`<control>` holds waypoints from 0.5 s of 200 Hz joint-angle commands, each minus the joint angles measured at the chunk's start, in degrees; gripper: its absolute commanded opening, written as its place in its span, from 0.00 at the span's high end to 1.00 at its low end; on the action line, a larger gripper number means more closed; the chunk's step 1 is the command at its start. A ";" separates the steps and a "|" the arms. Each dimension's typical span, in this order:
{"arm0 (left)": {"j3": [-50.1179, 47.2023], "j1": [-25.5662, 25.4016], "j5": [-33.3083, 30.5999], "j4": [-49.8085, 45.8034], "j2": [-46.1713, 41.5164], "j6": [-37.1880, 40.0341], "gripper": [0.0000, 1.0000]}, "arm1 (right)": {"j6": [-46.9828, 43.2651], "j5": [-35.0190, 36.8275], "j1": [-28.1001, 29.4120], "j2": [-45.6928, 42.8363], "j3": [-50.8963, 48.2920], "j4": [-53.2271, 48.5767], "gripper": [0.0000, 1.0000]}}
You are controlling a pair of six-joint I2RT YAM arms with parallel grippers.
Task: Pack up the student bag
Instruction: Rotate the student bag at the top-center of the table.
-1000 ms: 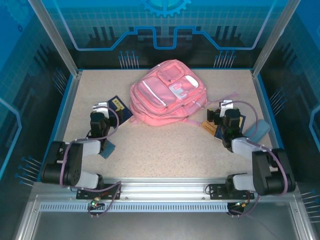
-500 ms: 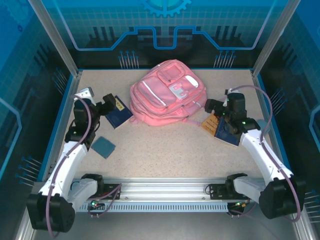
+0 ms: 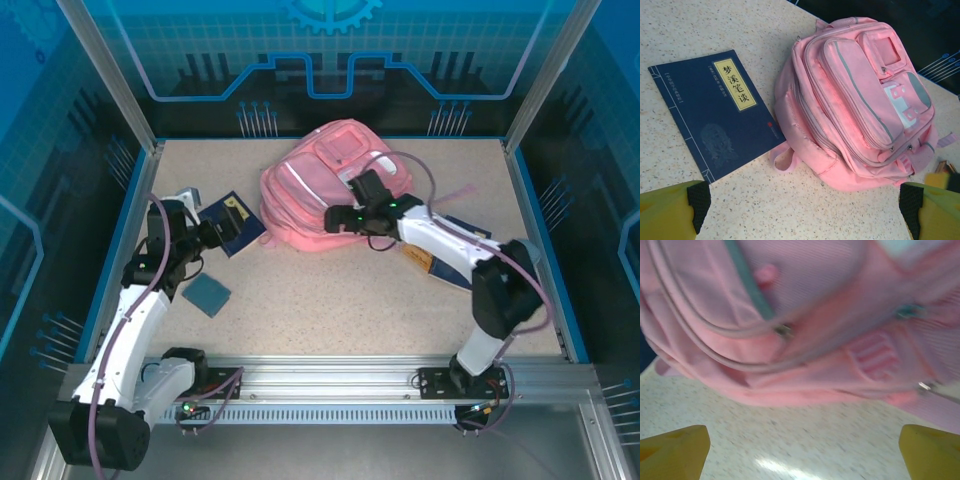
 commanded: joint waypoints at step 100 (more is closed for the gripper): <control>-2.45 -0.06 -0.09 1.16 0.30 1.95 0.01 | -5.34 -7.58 4.84 38.84 45.08 -9.35 0.06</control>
